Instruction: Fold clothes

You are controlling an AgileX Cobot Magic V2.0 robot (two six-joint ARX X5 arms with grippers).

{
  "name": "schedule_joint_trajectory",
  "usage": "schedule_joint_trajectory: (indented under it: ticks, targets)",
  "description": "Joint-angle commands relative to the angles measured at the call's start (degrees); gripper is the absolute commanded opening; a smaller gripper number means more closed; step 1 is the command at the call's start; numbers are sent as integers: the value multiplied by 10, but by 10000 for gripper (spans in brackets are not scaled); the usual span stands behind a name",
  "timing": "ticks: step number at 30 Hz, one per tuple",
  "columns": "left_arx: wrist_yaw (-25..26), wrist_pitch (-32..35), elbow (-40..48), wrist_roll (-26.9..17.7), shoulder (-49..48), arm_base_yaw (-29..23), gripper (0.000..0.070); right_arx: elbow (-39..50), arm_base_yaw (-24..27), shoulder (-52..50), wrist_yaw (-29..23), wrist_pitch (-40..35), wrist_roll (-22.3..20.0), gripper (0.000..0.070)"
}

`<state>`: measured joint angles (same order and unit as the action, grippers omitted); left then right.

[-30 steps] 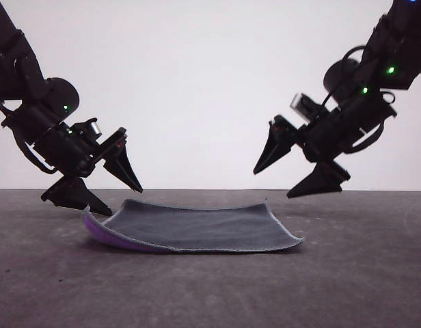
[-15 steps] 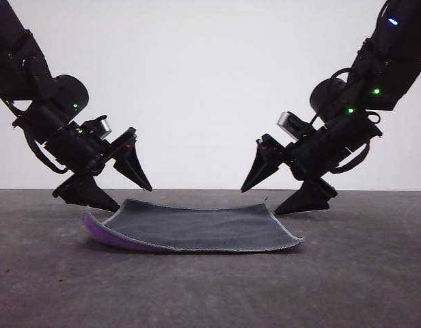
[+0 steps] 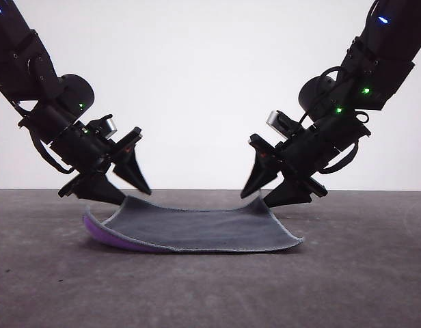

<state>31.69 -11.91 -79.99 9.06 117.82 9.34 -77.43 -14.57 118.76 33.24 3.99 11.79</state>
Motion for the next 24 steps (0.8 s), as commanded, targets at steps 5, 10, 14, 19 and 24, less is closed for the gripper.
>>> schedule_joint_trajectory:
  ticks: [5,10,14,19,24]
  targets:
    - [-9,11,-13,-4,18,2,4,-11,-1,16,-8,-2,-6,8]
    - [-8,8,-13,-5,18,2,4,-11,0,16,-18,7,-17,8]
    - [-8,1,-13,-5,18,2,4,-11,1,16,-18,22,-23,8]
    - [0,-19,-15,-7,17,2,4,-18,6,14,-6,46,-34,8]
    - [11,-61,-32,-16,15,2,4,-55,11,14,15,105,-47,8]
